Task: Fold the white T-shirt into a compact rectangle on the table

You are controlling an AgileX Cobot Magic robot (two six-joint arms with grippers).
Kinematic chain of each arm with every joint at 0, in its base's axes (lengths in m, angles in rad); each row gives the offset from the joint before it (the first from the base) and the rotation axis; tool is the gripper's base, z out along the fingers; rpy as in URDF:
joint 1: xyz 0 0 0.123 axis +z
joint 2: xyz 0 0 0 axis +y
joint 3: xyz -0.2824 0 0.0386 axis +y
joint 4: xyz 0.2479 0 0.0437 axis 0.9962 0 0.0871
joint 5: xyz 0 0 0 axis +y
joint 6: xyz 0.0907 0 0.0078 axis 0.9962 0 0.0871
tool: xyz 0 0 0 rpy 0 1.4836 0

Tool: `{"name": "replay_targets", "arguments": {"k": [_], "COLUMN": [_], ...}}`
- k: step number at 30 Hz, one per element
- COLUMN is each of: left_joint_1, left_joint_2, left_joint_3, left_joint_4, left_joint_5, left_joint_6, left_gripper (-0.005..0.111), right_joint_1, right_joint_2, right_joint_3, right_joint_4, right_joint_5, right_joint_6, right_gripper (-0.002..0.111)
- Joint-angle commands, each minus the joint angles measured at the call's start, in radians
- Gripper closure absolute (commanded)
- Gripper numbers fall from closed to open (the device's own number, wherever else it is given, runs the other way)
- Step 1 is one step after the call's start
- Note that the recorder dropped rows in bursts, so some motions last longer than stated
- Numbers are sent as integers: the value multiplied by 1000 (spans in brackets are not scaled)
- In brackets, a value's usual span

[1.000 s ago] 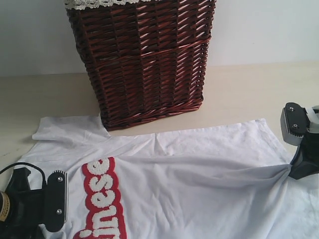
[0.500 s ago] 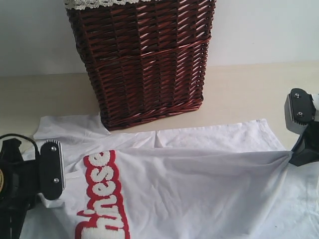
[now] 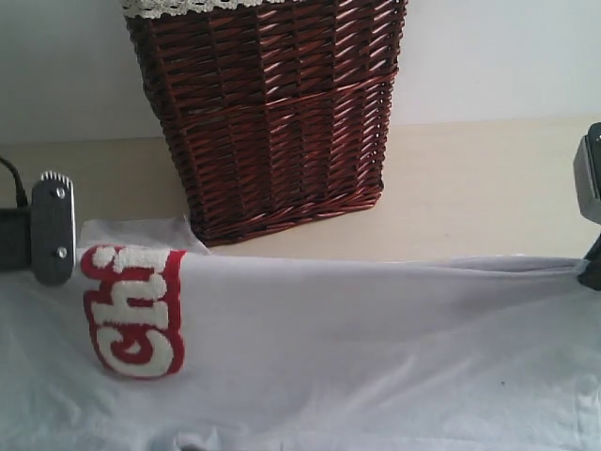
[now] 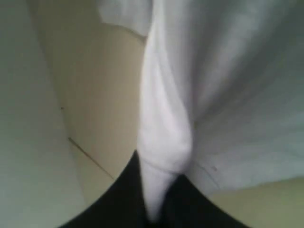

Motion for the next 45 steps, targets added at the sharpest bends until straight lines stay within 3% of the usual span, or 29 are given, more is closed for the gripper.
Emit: {"name": "replay_targets", "arguments": {"k": [1, 5, 9, 13, 29, 36, 45], "left_joint_1": [5, 5, 5, 5, 5, 5, 5], "left_joint_2": [-12, -14, -46, -82, -307, -554, -838], "left_joint_3": [-106, -185, -261, -325, -402, -402, -402], "left_joint_4": [-74, -119, -119, -156, -205, -260, -471], "left_joint_5": [82, 94, 40, -40, -50, -137, -91], "left_joint_6": [-6, 137, 226, 224, 212, 186, 198], "left_gripper": [107, 107, 107, 107, 107, 107, 107], "right_joint_1": [-3, -3, -3, -3, -3, -3, -3], "right_joint_2": [-79, -148, -215, -267, -502, -701, -942], "right_joint_3": [1, 1, 1, 1, 1, 1, 1], "right_joint_4": [-151, -262, -251, -171, -37, 4, 42], "right_joint_5": [153, 85, -18, -99, -220, -190, 73], "right_joint_6": [73, 27, 33, 31, 59, 36, 97], "right_gripper": [108, 108, 108, 108, 108, 108, 108]}}
